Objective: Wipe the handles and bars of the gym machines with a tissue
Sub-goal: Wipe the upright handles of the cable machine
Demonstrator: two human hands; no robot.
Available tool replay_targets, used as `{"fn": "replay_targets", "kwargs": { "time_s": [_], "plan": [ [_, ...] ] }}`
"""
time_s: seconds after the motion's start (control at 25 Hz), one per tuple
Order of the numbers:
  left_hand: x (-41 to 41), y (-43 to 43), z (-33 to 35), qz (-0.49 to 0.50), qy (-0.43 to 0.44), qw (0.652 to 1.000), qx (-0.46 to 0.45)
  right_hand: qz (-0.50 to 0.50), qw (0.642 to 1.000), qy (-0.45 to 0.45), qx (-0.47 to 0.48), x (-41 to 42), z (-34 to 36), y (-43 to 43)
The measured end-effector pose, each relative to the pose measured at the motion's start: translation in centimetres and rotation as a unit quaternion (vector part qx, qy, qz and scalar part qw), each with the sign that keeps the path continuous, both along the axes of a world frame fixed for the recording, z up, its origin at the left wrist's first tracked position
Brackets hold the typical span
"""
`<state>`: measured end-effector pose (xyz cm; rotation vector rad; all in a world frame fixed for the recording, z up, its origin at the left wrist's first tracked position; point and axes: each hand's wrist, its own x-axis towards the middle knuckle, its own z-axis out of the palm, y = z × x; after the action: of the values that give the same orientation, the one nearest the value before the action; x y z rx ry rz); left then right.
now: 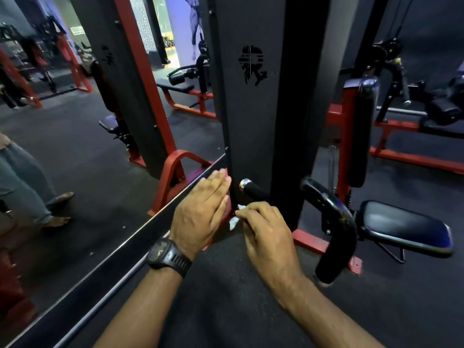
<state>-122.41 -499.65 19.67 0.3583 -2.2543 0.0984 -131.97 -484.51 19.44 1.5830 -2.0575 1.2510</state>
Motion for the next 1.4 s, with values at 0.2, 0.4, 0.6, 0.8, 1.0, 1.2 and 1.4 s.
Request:
{"fn": "replay_targets", "kwargs": {
  "time_s": [0.2,0.4,0.6,0.8,1.0,1.2,1.4],
  "plan": [
    [-0.8,-4.3,-2.5,-0.034,-0.044,0.998,0.031,-0.021,0.998,-0.058,0.012,0.8,-1.9,-3.2],
    [-3.6,-7.9,-4.0,-0.061,-0.072,0.995,0.028,-0.045,0.997,-0.054,-0.012,0.3,-4.4,-4.9],
    [-6.5,-10.5,-4.0,-0.171,-0.098,0.980,0.035,-0.102,0.993,-0.023,-0.057,0.2,-4.6,-6.1],
    [-10.3,-13.9,-5.8,-0.338,-0.085,0.937,0.002,-0.229,0.972,-0.007,-0.056,-0.2,-6.2,-8.7],
    [-12.8,-16.8,-6.3,-0.463,-0.063,0.884,0.012,-0.421,0.900,0.021,-0.113,1.3,-6.5,-12.8],
    [-14.1,-17.8,-7.5,-0.546,-0.059,0.834,0.053,-0.565,0.820,0.081,-0.051,2.2,-6.3,-16.5],
    [-14.6,-17.8,-7.7,-0.565,-0.069,0.818,0.084,-0.635,0.765,0.096,-0.044,1.6,-5.4,-17.6]
  ]
}}
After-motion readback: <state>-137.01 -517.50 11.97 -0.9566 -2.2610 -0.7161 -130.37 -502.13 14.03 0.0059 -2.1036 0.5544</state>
